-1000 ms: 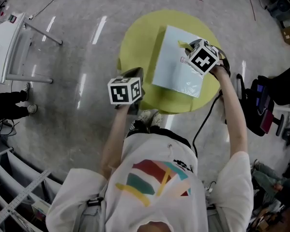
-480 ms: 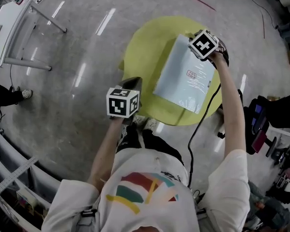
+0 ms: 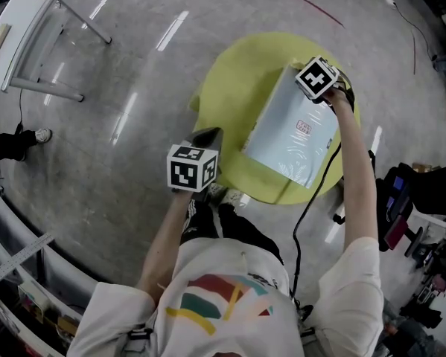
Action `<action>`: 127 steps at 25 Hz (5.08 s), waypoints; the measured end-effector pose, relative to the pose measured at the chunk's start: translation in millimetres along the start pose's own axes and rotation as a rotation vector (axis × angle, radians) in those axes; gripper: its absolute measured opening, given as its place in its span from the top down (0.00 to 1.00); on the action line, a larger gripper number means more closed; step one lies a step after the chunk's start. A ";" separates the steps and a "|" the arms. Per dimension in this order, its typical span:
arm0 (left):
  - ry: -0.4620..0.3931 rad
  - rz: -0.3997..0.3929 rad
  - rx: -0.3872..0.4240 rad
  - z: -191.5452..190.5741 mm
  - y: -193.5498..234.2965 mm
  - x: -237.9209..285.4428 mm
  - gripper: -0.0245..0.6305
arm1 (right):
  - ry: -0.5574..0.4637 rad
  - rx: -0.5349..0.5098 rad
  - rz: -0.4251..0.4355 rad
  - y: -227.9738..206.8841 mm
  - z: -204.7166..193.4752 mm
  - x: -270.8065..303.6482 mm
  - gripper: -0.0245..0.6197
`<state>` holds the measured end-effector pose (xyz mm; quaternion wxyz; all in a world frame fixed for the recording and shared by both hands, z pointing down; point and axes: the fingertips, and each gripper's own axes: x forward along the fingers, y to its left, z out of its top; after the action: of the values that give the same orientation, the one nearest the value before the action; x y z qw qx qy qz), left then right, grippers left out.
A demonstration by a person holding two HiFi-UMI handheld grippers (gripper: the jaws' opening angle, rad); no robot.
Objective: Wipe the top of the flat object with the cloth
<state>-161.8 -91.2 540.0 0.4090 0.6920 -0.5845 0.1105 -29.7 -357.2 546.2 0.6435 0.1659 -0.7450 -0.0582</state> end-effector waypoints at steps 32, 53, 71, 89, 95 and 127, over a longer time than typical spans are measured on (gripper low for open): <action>-0.072 -0.026 -0.033 7.6 -9.6 -13.3 0.94 | -0.023 -0.056 0.222 134.9 -7.0 -28.8 0.92; -0.114 -0.083 -0.034 28.6 -20.0 -19.3 0.94 | -0.056 -0.095 0.301 252.0 -10.5 -69.6 0.92; -0.139 -0.129 -0.014 44.7 -25.5 -27.3 0.94 | -0.049 -0.057 0.344 302.1 -20.1 -87.7 0.92; -0.112 -0.078 0.067 33.7 -22.6 -46.0 0.94 | -0.700 0.391 0.000 320.9 30.2 -89.8 0.92; -0.085 -0.065 0.114 27.9 -25.3 -41.0 0.94 | -0.701 0.395 -0.063 323.1 24.6 -66.4 0.92; -0.085 -0.144 0.230 25.8 -104.6 -15.9 0.94 | -0.549 0.764 -0.370 280.6 -164.1 -86.8 0.92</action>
<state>-80.8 -99.6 467.7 0.3086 0.7785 -0.5337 0.1178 92.6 -45.2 576.0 0.2961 0.4973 -0.8130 0.0639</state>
